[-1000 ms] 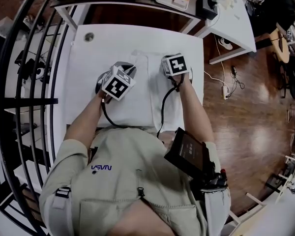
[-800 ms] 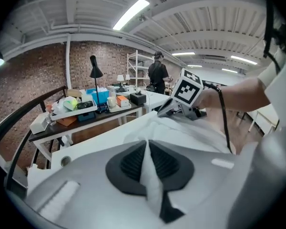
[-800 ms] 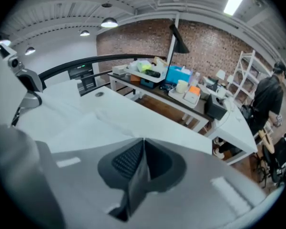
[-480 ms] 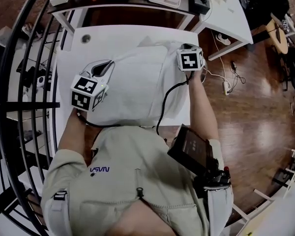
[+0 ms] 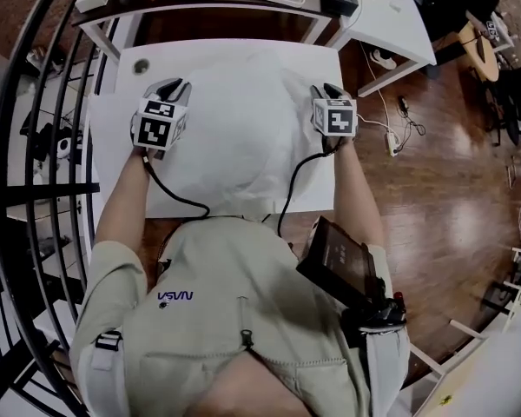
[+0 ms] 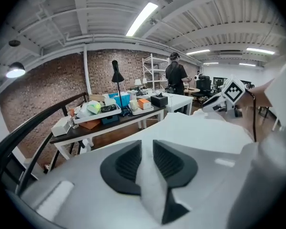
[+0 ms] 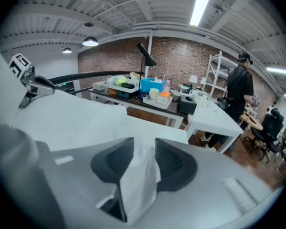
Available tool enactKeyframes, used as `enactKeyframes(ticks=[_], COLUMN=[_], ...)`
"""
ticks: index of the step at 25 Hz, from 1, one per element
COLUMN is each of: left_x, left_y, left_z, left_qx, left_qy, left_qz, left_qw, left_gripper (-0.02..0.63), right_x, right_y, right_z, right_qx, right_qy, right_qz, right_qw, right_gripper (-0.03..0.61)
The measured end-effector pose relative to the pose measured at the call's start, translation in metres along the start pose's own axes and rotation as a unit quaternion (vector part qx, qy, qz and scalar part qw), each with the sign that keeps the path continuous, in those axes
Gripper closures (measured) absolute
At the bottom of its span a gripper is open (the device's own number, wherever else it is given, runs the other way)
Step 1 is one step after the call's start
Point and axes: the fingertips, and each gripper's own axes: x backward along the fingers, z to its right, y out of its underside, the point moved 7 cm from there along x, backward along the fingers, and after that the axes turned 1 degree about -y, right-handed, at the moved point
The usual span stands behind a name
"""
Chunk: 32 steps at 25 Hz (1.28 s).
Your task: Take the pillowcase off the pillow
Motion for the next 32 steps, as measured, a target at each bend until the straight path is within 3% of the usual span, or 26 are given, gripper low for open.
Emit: enactKeyframes(ticks=[3,8,13,16,19,22,25,26,28,29,32], left_x=[0.011,0.058,0.095,0.099,0.095,0.082,0.068,0.066,0.068,0.071,0.082], left_y=[-0.013,-0.021,0.026,0.057,0.079,0.09,0.101,0.104,0.107,0.106,0.093], left_z=[0.003,0.057,0.138,0.161,0.172,0.179,0.18,0.179,0.178,0.177,0.168], left_qx=[-0.003,-0.022,-0.063,-0.07,-0.059,-0.065,-0.089,-0.098,-0.108,-0.107,-0.086], left_qy=[0.01,0.067,0.115,0.107,0.077,0.048,0.022,0.014,-0.001,-0.007,-0.027], left_qz=[0.023,0.055,0.008,-0.023,-0.04,-0.046,-0.048,-0.046,-0.037,-0.03,-0.004], left_qw=[0.9997,0.996,0.9913,0.9915,0.9945,0.9957,0.9946,0.994,0.9934,0.9937,0.996], left_gripper=[0.397,0.35,0.298,0.276,0.267,0.265,0.292,0.319,0.407,0.461,0.562], right_x=[0.025,0.089,0.135,0.153,0.162,0.153,0.135,0.132,0.133,0.136,0.148], right_y=[-0.009,-0.01,0.05,0.091,0.123,0.142,0.147,0.146,0.144,0.143,0.143], right_z=[-0.01,-0.039,-0.089,-0.118,-0.147,-0.161,-0.171,-0.172,-0.171,-0.169,-0.155], right_qx=[-0.008,-0.03,-0.029,-0.029,-0.033,-0.022,0.011,0.026,0.048,0.052,0.046], right_qy=[-0.018,-0.038,-0.067,-0.09,-0.123,-0.129,-0.103,-0.09,-0.071,-0.067,-0.047], right_qz=[0.036,0.1,0.082,0.053,0.029,0.012,0.002,0.0,0.0,0.004,0.021], right_qw=[0.999,0.994,0.994,0.994,0.991,0.991,0.995,0.996,0.996,0.996,0.998], right_gripper=[0.431,0.424,0.404,0.389,0.37,0.36,0.37,0.417,0.535,0.565,0.572])
